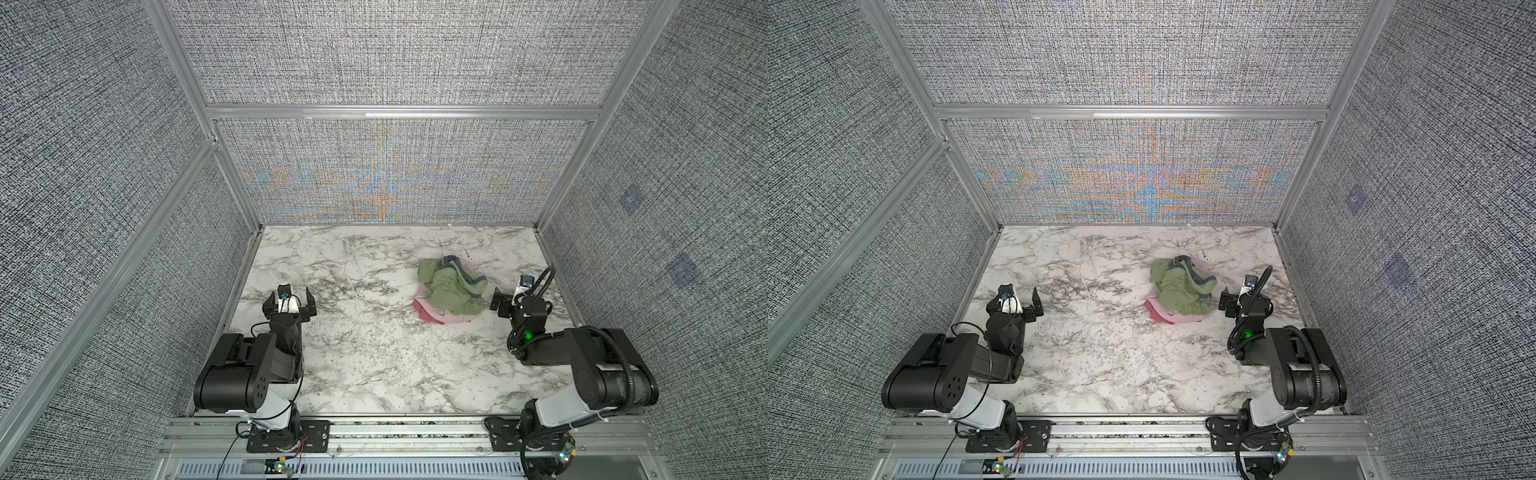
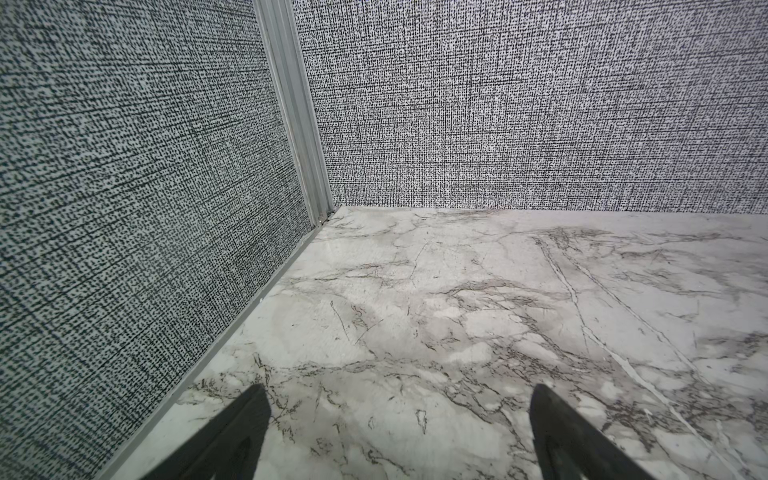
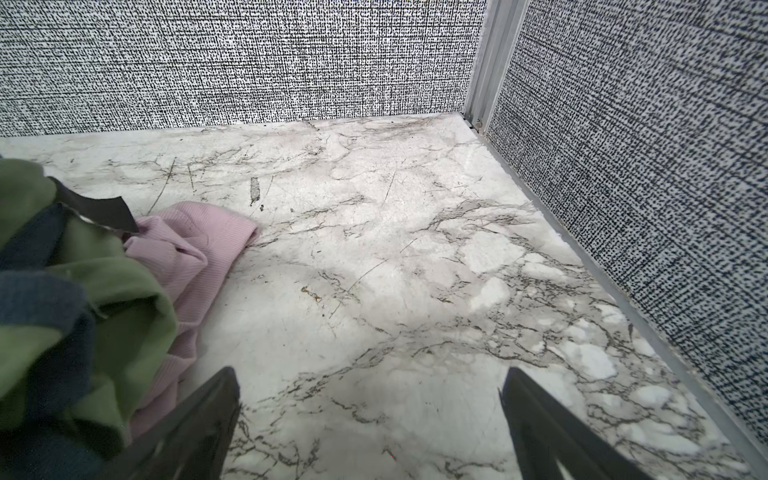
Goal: Pick out a specific cloth from the pile
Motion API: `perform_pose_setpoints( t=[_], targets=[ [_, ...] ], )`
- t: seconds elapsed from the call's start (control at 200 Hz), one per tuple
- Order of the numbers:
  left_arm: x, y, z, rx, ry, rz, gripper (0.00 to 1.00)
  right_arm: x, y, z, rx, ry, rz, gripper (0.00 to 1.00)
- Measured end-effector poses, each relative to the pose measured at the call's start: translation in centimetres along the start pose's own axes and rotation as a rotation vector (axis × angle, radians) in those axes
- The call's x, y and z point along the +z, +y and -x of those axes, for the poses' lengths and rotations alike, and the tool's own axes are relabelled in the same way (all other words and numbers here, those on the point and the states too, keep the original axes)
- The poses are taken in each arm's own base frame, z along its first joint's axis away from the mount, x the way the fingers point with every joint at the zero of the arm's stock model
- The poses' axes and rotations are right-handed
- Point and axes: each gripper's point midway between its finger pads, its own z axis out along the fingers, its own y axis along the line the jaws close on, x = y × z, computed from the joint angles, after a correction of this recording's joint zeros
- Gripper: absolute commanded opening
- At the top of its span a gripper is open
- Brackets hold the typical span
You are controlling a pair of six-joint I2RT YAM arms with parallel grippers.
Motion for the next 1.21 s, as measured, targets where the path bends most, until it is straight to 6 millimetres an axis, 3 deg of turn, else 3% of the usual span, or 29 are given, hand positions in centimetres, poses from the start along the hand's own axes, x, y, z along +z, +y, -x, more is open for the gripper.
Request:
perform_pose_setpoints(
  t=[0.075,0.135,0.26,0.31,0.375,0.49,0.555,0.63,0.806,0.931,1.116,1.206],
  targets=[
    [-0.3,0.4,0.4,-0.003,-0.010,0.022,0.82,-0.5,0.0,0.5,-0.002,-0.010,-0.008,0.99],
    [-0.8,0.5,1.4,-0.009,-0.042,0.021,0.79,-1.2,0.5,2.4,-0.012,-0.042,-0.008,0.99],
    [-1.5,0.4,2.0,-0.005,-0.064,0.013,0.79,-2.5,2.2,9.6,-0.010,-0.144,0.016,0.94],
    [-1.4,0.3,2.4,0.007,-0.058,0.011,0.78,-3.1,2.9,11.6,-0.007,-0.165,0.032,0.92],
    [-0.9,0.1,5.3,0.004,-0.106,0.008,0.78,-3.6,4.3,13.1,-0.016,-0.152,0.051,0.90],
    [-0.1,0.3,11.3,-0.030,-0.187,0.019,0.77,-4.5,8.6,13.4,-0.072,-0.081,0.126,0.86],
    [0.5,0.2,13.3,-0.053,-0.183,0.016,0.76,-5.2,11.4,13.2,-0.115,-0.037,0.183,0.81],
    [1.2,-0.4,14.0,-0.081,-0.137,-0.006,0.75,-6.3,14.6,12.8,-0.163,0.006,0.246,0.75],
    [1.5,-2.6,12.4,-0.133,0.017,-0.083,0.74,-10.1,21.4,9.7,-0.262,0.131,0.412,0.58],
    [0.9,-3.8,11.2,-0.193,0.089,-0.142,0.74,-11.9,25.0,6.4,-0.330,0.247,0.493,0.49],
    [0.2,-4.5,9.9,-0.253,0.149,-0.182,0.74,-13.3,27.6,0.8,-0.408,0.409,0.554,0.43],
    [0.0,-4.8,9.2,-0.271,0.173,-0.191,0.74,-12.7,27.8,-1.4,-0.431,0.475,0.537,0.32]
  ],
)
